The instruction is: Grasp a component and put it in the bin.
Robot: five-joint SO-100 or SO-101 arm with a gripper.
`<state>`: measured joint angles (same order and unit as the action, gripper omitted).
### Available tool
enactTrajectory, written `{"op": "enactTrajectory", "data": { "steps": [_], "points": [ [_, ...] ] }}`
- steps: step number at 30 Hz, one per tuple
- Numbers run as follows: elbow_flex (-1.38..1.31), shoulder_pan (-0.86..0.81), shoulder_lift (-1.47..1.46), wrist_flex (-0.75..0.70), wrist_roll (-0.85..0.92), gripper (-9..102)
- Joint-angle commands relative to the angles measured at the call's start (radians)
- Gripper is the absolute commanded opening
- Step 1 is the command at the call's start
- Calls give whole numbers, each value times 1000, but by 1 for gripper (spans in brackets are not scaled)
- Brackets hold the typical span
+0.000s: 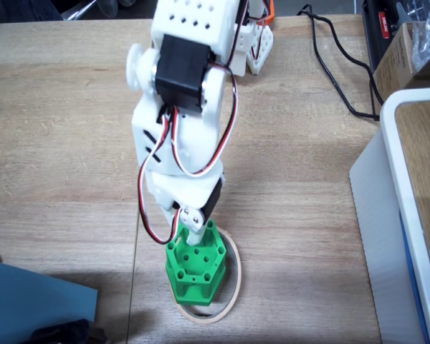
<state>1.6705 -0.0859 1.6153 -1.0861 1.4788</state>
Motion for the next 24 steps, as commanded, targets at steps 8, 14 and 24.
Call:
{"op": "enactTrajectory", "data": {
  "steps": [8,14,24],
  "points": [
    [23,6,12,12,-14,0],
    [17,6,-25,12,-14,4],
    [18,8,-20,6,-14,15]
  ]
}}
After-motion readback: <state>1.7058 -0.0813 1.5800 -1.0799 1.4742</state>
